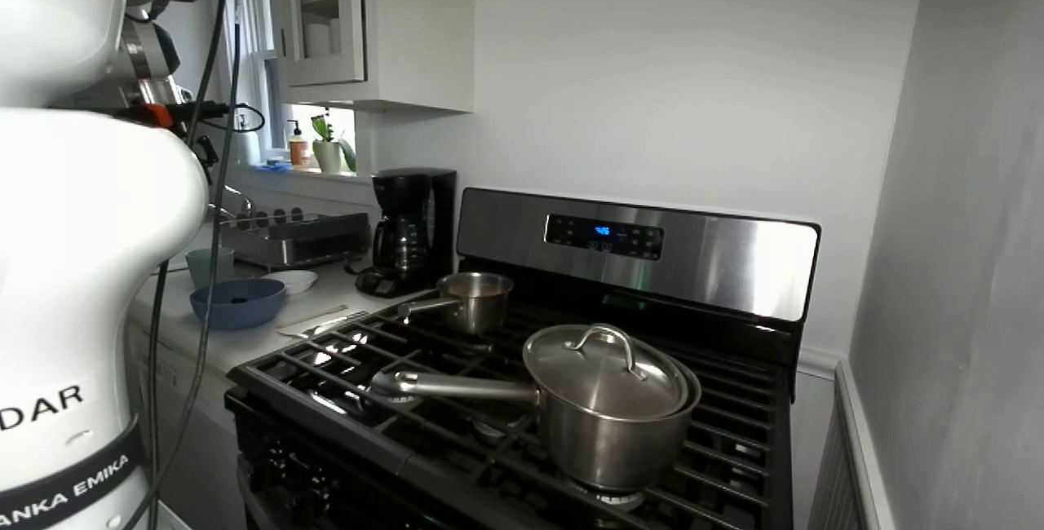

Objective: Pour the liquid from the grey cup into the small pot on the left back of the stove

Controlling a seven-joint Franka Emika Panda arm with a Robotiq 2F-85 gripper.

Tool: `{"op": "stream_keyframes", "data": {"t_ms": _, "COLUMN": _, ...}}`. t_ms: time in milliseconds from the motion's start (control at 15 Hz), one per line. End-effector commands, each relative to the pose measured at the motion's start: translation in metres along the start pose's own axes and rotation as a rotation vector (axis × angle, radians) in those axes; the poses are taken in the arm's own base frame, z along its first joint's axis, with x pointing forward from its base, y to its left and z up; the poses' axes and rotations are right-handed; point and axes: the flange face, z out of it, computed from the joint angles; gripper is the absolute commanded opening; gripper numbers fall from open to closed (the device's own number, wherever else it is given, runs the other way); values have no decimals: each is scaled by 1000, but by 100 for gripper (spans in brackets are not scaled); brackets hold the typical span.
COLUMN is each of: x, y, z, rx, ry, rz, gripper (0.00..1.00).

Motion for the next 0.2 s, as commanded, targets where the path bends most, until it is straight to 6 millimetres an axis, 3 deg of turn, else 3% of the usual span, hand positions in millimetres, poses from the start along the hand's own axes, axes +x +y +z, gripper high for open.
{"op": "stream_keyframes", "data": {"t_ms": 0, "x": 1, "y": 1, "z": -11, "rx": -17, "ry": 28, "rz": -8, "gripper": 100}}
{"op": "stream_keyframes", "data": {"t_ms": 133, "x": -2, "y": 0, "z": -20, "rx": -30, "ry": 41, "rz": -16, "gripper": 100}}
